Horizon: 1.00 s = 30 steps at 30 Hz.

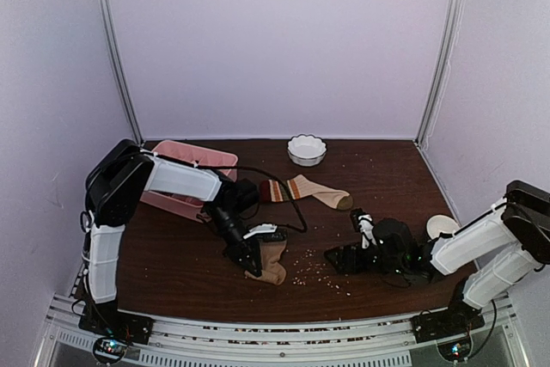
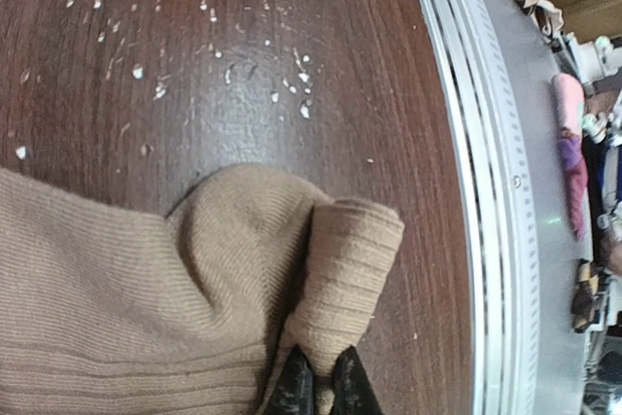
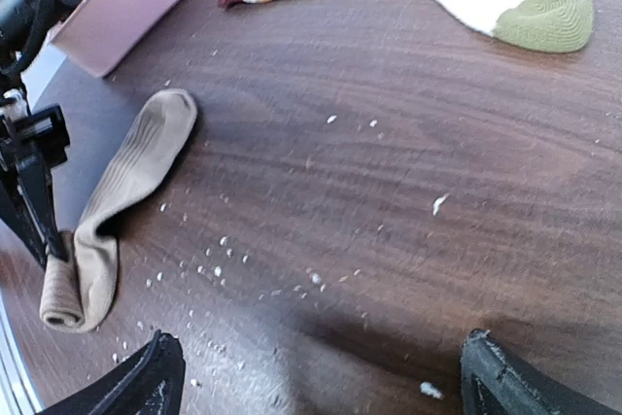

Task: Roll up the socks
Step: Roll the sock at the center of the board.

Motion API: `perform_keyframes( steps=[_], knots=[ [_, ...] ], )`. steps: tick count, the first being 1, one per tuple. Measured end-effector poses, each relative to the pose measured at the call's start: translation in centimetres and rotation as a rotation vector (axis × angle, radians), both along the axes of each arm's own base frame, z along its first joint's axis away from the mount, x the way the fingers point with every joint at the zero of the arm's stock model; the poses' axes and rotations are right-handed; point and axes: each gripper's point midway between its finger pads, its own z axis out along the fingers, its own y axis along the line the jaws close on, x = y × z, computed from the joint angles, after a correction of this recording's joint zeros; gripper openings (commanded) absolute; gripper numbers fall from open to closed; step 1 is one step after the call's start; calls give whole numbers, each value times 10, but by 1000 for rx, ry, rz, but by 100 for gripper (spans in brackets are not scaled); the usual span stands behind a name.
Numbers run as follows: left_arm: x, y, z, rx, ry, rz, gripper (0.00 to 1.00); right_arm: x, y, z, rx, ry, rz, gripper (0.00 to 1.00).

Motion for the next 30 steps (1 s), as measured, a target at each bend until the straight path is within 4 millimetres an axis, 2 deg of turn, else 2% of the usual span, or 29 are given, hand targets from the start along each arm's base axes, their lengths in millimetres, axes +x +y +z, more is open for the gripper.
perform_keyframes(
  steps=[2,4,7,9,11,14,22,25,30],
  knots=[
    [1,0,-1,10,34,19,0,2,4,1,-18,-24,21,100],
    [2,0,-1,15,68,37,0,-2,21,7,-68,-89,89,100],
    [4,1,-1,25,117,63,0,-33,60,25,-145,-263,285,91],
    [5,2,-2,36,139,78,0,-58,79,33,-170,-364,414,84],
    [5,2,-2,47,156,89,0,-71,88,34,-207,-440,501,77],
    [6,2,-3,58,176,102,0,-83,101,22,-298,-510,616,69],
    [6,2,-3,71,190,109,0,-87,157,18,-406,-644,799,51],
    [6,2,-3,77,198,110,0,-84,167,13,-446,-666,836,42],
    [6,2,-2,80,201,107,0,-74,172,3,-483,-667,857,35]
  ],
)
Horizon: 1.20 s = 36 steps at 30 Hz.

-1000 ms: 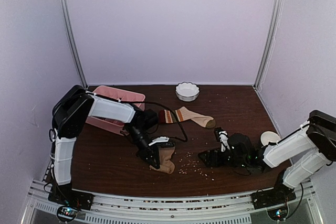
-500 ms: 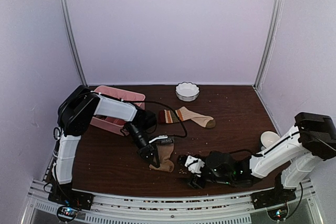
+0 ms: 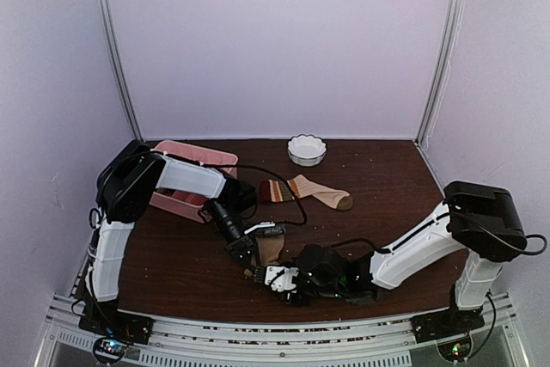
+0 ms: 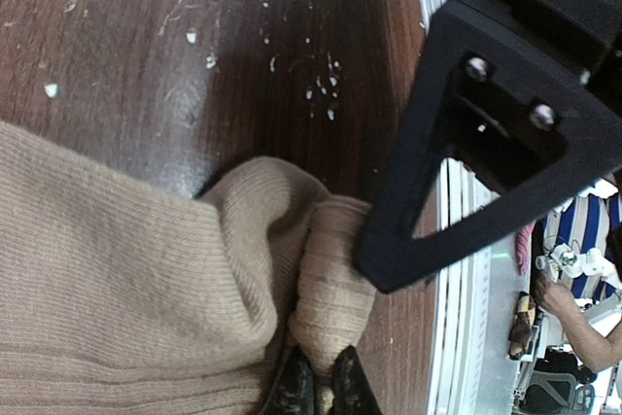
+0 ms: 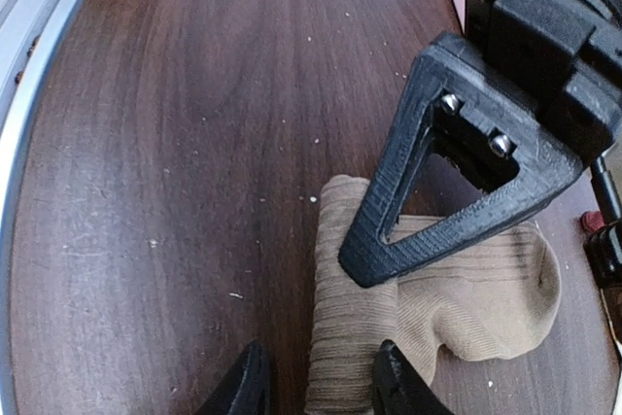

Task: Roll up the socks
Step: Roll the sock at the center of the board, then adjust the sock at the center of the board.

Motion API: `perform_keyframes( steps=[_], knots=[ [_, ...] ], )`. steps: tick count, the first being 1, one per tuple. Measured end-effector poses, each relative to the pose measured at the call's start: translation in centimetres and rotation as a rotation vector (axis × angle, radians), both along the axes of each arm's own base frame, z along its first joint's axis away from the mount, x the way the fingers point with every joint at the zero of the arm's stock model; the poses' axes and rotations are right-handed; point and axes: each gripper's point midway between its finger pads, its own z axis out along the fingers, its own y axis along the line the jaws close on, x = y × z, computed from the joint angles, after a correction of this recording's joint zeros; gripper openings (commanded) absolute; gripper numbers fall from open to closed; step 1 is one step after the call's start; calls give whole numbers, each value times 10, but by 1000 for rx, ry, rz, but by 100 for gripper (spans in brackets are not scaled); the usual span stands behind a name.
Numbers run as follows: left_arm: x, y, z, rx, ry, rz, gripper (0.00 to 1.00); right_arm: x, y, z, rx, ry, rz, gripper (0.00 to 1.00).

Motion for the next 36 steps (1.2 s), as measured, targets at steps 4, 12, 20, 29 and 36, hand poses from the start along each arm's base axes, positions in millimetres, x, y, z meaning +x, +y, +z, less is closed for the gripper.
perform_keyframes(
  steps=[4,12,20,29,36],
  knots=[
    [-1,1,1,-5,2,-6,0,7,-2,-10,-22,4,-11,24],
    [-2,4,1,-8,13,-16,15,10,-1,-10,-8,12,-19,0],
    [7,18,11,-76,-196,-27,37,17,4,-8,27,228,-81,0],
    [46,26,65,-238,-585,29,34,26,3,-10,141,590,-204,0],
    [81,6,48,-204,-607,91,30,19,0,-13,170,702,-237,0]
  ],
)
